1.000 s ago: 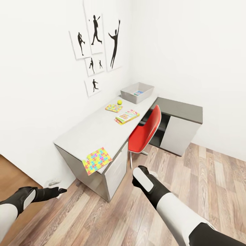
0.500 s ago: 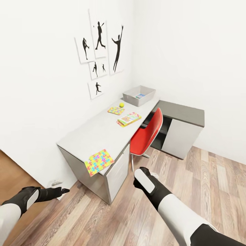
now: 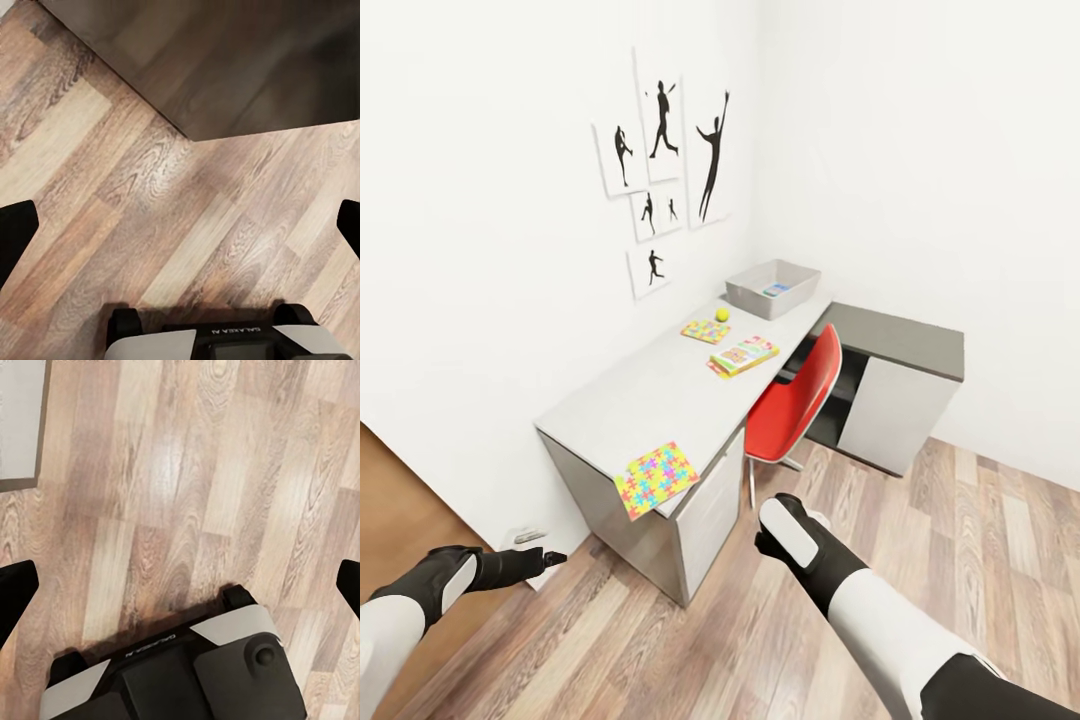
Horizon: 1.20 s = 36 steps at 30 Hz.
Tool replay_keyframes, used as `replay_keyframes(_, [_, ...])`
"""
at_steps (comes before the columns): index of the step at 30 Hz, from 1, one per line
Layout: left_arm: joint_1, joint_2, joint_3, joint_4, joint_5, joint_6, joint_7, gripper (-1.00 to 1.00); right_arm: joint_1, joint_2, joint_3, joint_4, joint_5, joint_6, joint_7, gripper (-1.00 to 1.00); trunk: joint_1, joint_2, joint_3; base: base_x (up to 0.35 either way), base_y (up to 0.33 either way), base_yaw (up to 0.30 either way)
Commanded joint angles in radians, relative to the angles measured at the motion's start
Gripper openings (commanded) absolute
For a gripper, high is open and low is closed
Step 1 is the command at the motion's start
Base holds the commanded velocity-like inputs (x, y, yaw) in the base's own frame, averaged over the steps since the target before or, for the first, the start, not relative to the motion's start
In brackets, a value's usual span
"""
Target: Put all the toys in the child's room - the three board games (two on the bed and one on the table), the two jigsaw puzzles on the table, and the tennis ball on the table - inside the toy box on the table in the child's room.
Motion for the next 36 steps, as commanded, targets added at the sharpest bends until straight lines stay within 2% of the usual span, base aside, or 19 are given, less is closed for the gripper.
replay_keyframes(1, [-0.001,0.0,0.006,0.0,0.006,0.01,-0.001,1.0,-0.001,-0.001,0.004,-0.001,-0.005,0.006,-0.006,1.0,0.001,-0.002,0.0,0.0,0.0,0.065])
replay_keyframes(18, [-0.001,0.0,0.006,0.0,0.006,0.011,0.0,1.0,-0.001,-0.007,0.005,0.012,-0.005,0.005,-0.001,1.0,0.001,-0.002,0.028,0.0,0.0,0.085])
replay_keyframes(28, [-0.001,0.0,0.006,0.0,0.006,0.011,0.0,1.0,-0.001,-0.011,0.005,0.061,-0.005,0.006,-0.001,1.0,0.001,-0.002,0.044,0.0,0.0,0.146])
replay_keyframes(33, [0.0,-0.001,0.006,0.0,0.006,0.01,-0.001,1.0,-0.001,-0.052,0.004,0.101,-0.007,0.013,0.024,1.0,0.001,-0.002,0.052,0.0,0.0,0.148])
replay_keyframes(35, [0.0,-0.001,0.006,0.0,0.005,0.01,-0.003,1.0,0.0,-0.088,0.004,0.114,-0.01,0.014,0.053,1.0,0.001,-0.002,0.055,0.0,0.0,0.138])
replay_keyframes(36, [0.0,-0.001,0.006,0.0,0.005,0.01,-0.003,1.0,0.001,-0.095,0.004,0.118,-0.011,0.013,0.062,1.0,0.001,-0.002,0.056,0.0,0.0,0.135])
